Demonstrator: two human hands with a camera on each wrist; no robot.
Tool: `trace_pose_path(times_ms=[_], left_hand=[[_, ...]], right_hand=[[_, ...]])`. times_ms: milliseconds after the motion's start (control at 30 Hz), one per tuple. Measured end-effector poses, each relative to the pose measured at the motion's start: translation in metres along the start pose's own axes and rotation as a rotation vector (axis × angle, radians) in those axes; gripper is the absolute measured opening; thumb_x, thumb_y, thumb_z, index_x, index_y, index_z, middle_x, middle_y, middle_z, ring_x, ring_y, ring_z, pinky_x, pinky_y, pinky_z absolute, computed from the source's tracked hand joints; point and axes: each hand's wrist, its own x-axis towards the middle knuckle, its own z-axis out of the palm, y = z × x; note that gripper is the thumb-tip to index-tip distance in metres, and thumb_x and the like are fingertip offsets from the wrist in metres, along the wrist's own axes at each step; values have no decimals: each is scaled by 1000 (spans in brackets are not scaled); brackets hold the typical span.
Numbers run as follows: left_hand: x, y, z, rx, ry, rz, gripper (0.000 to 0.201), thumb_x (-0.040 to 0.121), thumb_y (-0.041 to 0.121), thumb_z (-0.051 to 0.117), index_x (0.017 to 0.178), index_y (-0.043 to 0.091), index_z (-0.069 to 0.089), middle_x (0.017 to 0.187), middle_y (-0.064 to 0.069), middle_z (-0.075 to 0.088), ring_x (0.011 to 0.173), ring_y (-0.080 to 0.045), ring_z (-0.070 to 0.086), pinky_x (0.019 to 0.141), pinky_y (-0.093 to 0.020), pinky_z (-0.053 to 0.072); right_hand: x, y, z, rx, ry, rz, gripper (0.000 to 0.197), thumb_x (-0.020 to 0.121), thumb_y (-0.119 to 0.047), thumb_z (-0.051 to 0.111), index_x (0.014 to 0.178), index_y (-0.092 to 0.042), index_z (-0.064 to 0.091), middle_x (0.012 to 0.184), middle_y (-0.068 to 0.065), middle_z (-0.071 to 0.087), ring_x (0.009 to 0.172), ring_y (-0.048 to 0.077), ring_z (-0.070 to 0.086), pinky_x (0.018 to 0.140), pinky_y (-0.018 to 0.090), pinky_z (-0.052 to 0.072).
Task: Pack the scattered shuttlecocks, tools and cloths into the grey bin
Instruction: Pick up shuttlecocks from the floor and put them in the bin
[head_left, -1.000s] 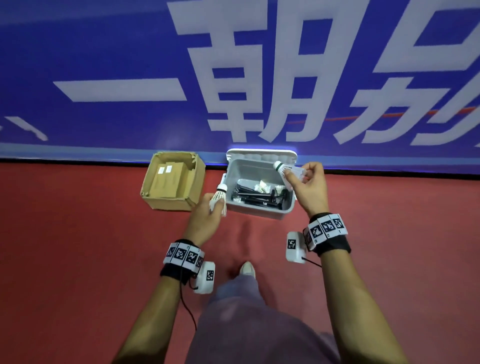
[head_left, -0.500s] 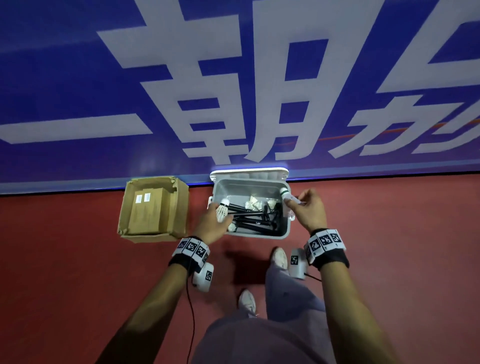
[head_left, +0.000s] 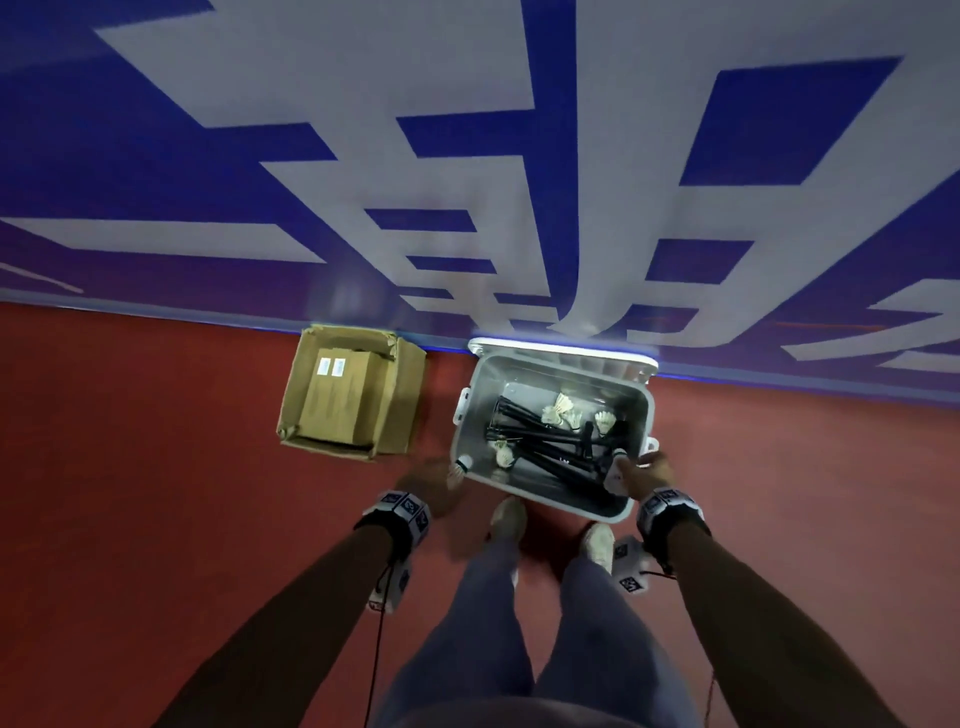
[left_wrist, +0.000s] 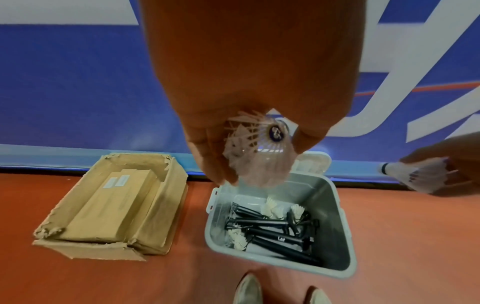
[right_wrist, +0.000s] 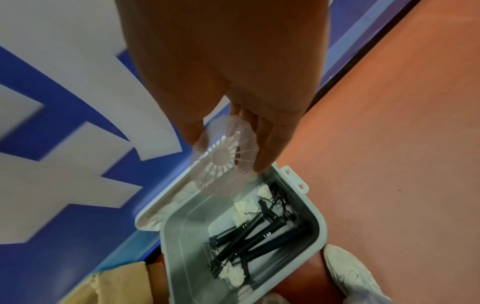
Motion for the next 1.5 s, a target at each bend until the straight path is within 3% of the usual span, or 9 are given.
trace_pose_path(times_ms=[167,333,433,600,700,1033,1200,1333,1500], left_hand=[[42,6,11,43,-59,-37,38,105,29,51,133,3,52,132,-21,59,120,-35,59,94,-35,47],[107,-9,38,57,-89,26,26,90,42,53,113,30,50,101,-7,62,97,-34,69,70,-31,46],[134,6,35,-38,-21,-5,58,91,62,50,120,12,54,109,-16,69,92,-36,68,74,-36,55],[147,49,4,-109,161,-24,78,88,21,67,155,7,28,150,-21,38,133,-42,46,108,-43,42],[143,66,-29,-69,143,37,74,94,21,63,156,11,25,156,-17,32,142,-36,39,113,-40,38],[12,65,-203,-400,390,422,44,95,30,63,136,18,52,131,-4,61,119,-22,60,103,-38,50],[-78,34,-273,-518,590,654,42,95,36,67,134,26,52,116,10,64,107,-7,62,92,-30,54],[-139,5,-298,-588,809,700,42,97,34,67,135,23,53,116,10,65,107,-7,62,87,-21,50],[-186,-37,-284,-713,1003,605,37,95,30,70,130,22,57,112,10,67,106,-9,65,90,-34,54]], right_hand=[[62,-4,32,-96,-61,-49,42,86,-36,77,105,-7,53,99,11,67,94,29,67,86,38,53],[70,-29,33,-200,-58,-96,46,86,-37,75,118,-7,64,108,15,68,105,34,67,88,34,52],[73,-40,26,-144,3,-118,38,88,-39,76,111,-12,64,99,11,71,100,33,68,89,38,53],[31,-71,3,-10,129,-253,27,91,-35,74,106,-19,59,95,2,69,92,27,68,88,39,54],[-9,-102,-8,29,186,-346,27,92,-36,73,107,-18,59,99,4,72,94,26,69,87,39,55],[-193,-244,-73,-20,209,-662,34,95,-43,66,122,-21,62,112,-1,69,103,15,66,85,27,50],[-266,-288,-80,7,208,-885,33,96,-46,65,122,-25,63,115,-9,69,110,8,65,91,34,55],[-302,-315,-71,-101,158,-1025,33,97,-48,64,122,-27,62,118,-12,67,112,3,62,89,31,56],[-328,-344,-41,-194,48,-1190,33,97,-48,64,123,-27,62,117,-12,66,110,3,62,88,25,53]])
